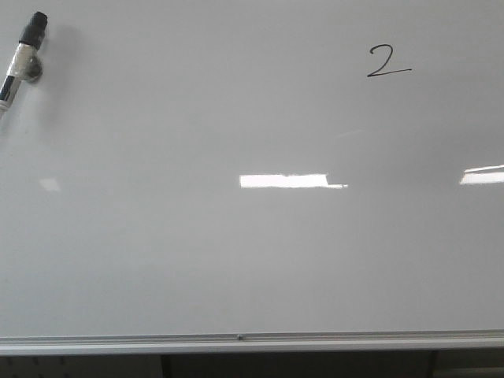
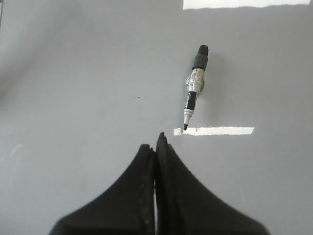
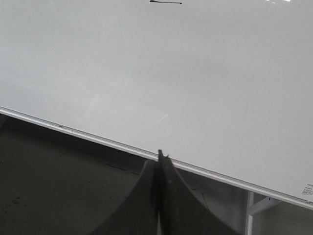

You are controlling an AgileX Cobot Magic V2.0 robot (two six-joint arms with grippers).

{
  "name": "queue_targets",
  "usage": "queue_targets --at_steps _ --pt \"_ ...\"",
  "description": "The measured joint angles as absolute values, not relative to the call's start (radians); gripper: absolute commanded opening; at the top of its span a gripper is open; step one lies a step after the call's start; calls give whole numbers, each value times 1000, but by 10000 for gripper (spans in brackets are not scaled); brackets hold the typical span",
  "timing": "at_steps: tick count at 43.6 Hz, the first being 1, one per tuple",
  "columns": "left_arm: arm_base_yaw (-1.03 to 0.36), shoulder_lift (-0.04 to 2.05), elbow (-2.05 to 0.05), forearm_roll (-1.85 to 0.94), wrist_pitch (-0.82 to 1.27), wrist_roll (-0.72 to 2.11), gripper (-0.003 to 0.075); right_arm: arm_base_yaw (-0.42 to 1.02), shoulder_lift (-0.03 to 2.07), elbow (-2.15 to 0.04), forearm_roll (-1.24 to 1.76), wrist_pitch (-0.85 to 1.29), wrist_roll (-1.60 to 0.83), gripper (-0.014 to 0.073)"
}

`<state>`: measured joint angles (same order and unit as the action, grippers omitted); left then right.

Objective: Write number 2 on whiteboard

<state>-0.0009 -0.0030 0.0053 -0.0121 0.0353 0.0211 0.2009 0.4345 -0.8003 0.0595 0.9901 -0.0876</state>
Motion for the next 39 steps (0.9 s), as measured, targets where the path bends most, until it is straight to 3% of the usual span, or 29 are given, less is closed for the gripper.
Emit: queue_targets --at_steps 39 --pt "-25 -3 5 -12 35 21 -20 201 435 -800 60 990 -88 -66"
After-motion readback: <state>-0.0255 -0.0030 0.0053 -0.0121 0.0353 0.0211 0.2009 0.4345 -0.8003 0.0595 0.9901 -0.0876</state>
